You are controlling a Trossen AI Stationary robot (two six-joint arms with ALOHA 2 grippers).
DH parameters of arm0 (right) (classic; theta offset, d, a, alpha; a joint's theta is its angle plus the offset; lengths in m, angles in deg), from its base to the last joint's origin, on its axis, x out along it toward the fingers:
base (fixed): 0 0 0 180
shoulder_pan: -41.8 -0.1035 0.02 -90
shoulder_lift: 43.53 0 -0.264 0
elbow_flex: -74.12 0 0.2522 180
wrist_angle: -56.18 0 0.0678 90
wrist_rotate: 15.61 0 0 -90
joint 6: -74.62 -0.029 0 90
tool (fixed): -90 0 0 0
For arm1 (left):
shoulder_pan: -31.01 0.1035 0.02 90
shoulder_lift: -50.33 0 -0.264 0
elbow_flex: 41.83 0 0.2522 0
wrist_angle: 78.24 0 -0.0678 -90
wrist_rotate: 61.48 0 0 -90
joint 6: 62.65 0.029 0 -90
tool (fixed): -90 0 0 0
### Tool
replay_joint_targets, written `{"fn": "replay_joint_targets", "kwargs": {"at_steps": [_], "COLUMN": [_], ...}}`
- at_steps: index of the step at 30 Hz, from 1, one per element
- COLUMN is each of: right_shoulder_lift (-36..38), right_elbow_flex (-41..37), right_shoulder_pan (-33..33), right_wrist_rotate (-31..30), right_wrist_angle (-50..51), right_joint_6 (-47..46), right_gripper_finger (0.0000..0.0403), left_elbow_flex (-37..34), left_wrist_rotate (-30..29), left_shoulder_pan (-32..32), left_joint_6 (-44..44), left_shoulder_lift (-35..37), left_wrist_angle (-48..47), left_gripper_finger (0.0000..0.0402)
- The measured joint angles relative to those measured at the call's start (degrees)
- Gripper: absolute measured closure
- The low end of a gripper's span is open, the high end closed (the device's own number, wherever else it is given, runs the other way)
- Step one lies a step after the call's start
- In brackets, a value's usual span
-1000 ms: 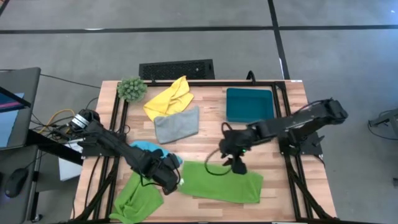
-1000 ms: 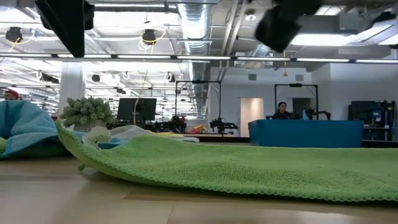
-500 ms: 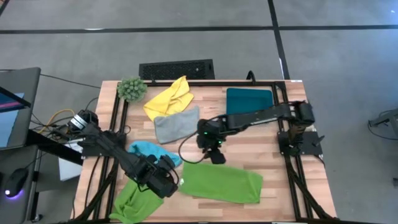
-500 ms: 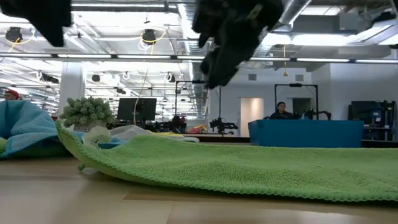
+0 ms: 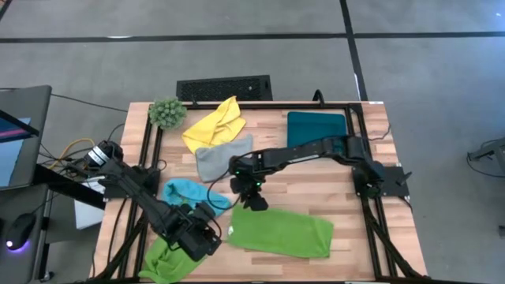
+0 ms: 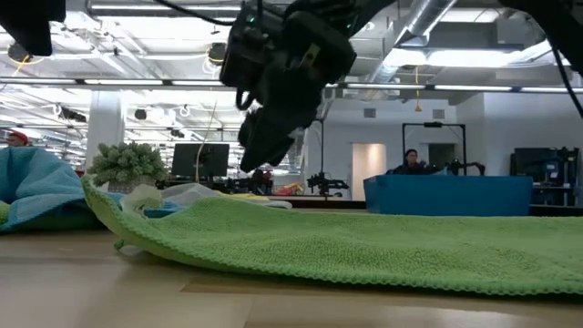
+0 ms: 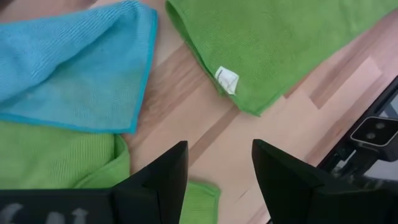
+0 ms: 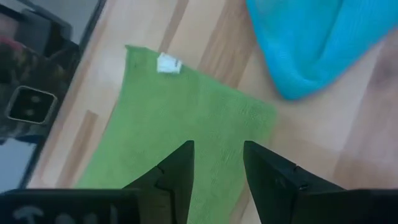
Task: Fold microfiber towels
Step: Fold the right green microfiber cloth
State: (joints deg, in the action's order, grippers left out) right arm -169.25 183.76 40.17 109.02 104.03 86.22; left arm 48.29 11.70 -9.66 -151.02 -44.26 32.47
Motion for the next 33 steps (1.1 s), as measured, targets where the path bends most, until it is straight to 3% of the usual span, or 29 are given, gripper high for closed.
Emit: {"fn": "replay_joint_targets", "kwargs": {"at_steps": [11,15,33], "right_shoulder_lift": [-6.83,-6.81,-6.79], "right_elbow_flex": [2.53,2.51,2.51], "right_shoulder_pan": [1.7,1.82,0.38], "right_wrist_rotate": [1.19,4.55,4.21], "right_wrist_angle": [0.26,-0.47,-4.3], "right_joint_6": [-1.15,-1.1,-0.65], "right_gripper_finger": [0.0239,0.0239,0.0239], "left_elbow_flex": [-0.02,-0.02,-0.02], "left_wrist_rotate": [-0.15,-0.15,-0.11], "left_shoulder_pan": [-1.87,-1.96,-1.96], "left_joint_6": [-3.72,-3.98,-4.33], "left_shoulder_lift": [0.0,0.0,0.0], "left_wrist_angle": [-0.35,-0.35,-0.55], "left_gripper_finger": [0.023,0.023,0.023]}}
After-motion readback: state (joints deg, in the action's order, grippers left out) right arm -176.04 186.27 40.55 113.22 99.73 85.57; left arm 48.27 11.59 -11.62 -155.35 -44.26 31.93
